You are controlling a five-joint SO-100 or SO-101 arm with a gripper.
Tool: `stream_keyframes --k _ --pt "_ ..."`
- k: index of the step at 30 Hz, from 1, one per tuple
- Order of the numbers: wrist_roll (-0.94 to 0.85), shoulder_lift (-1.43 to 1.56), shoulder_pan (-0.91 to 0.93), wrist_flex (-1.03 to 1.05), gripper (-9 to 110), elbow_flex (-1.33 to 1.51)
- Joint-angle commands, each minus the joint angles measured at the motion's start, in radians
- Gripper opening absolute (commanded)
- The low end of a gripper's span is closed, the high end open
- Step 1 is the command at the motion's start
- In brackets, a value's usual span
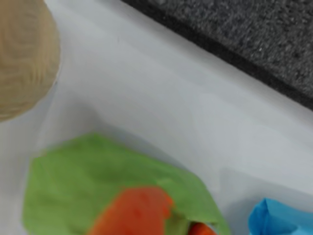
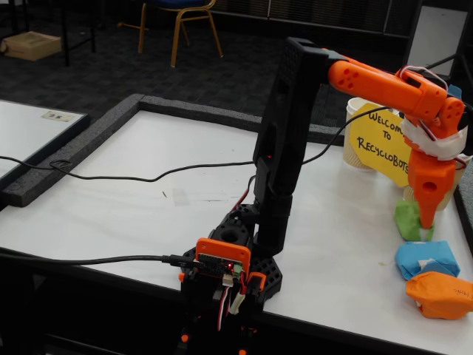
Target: Sort rubbish by color.
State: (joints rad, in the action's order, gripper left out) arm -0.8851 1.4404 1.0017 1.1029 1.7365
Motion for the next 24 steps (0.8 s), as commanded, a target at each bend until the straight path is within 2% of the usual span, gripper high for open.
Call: stream_keyframes --k 1,14,24 --pt "-0.008 0.017 -0.021 -0.012 0 -0.094" --pt "-0.006 0.155 -0.021 0.261 0 -0.31" --pt "-0.006 0.256 -0.032 0.288 0 -0.244"
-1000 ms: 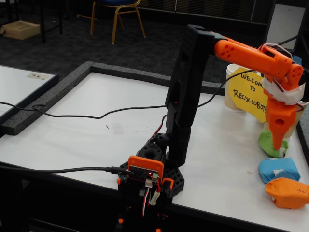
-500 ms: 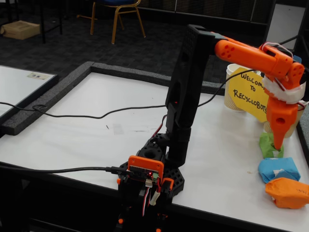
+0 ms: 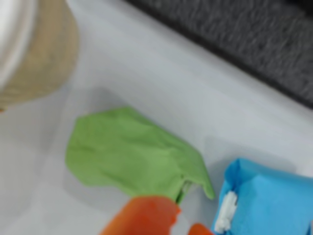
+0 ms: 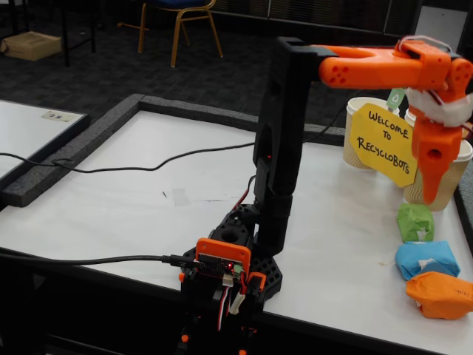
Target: Sort rubbish by color.
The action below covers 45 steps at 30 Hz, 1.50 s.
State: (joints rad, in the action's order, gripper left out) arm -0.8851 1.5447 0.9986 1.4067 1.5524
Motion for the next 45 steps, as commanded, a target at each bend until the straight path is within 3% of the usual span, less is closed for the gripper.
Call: stream_keyframes --k 1,6,17,30,36,45 --pt "-0.006 0.149 -0.029 -0.031 1 -0.035" --pt "-0.014 0.106 -0.029 -0.091 20 0.057" --pt "-0.008 -0.097 -0.028 -0.109 27 0.021" --pt "-0.006 -0.236 -0.028 -0.072 24 -0.086" --pt "-0.006 -0.239 -0.028 -0.092 6 -0.097" --pt "-0.006 -0.239 -0.028 -0.051 2 -0.166"
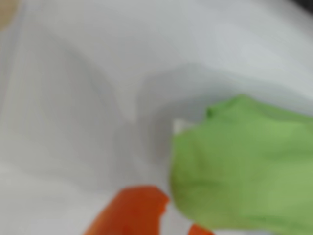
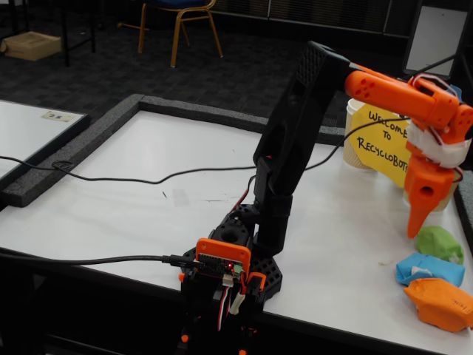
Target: Sort rubbish by color.
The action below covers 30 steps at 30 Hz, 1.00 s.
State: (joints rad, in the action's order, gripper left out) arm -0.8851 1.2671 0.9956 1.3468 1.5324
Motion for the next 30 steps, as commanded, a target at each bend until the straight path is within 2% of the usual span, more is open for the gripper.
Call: stream_keyframes --k 1,10,16,21,30 --pt "-0.006 0.04 -0.025 0.014 1 -0.156" --pt "0.005 0.078 -0.017 0.097 0 -0.318" --pt "0.009 0.126 0.006 0.095 0 -0.318" --pt "0.02 0.161 0.048 0.015 0 -0.318" --pt "0.531 0.176 0.08 -0.086 0 -0.284"
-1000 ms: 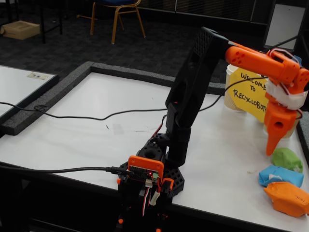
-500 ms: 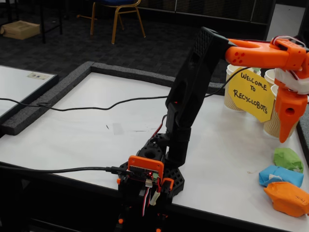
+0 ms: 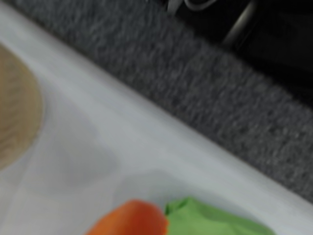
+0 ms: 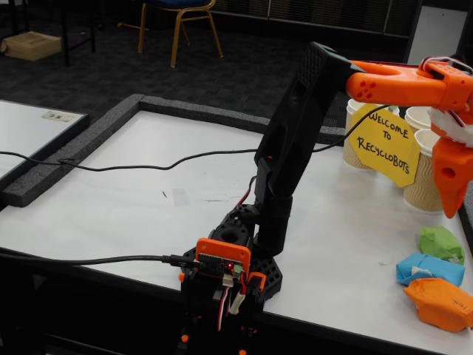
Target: Sort rubbish by color.
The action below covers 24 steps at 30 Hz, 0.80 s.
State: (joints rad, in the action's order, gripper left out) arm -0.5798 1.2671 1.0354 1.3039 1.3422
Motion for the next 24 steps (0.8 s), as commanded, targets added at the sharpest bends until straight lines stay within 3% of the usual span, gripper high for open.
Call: stream_keyframes --k 1,12,24 --pt "0.296 0.179 0.048 -0.051 0 -0.086" --pt "0.861 0.184 0.219 -0.166 0 -0.028" --pt "0.853 0.239 0.103 0.067 0 -0.049"
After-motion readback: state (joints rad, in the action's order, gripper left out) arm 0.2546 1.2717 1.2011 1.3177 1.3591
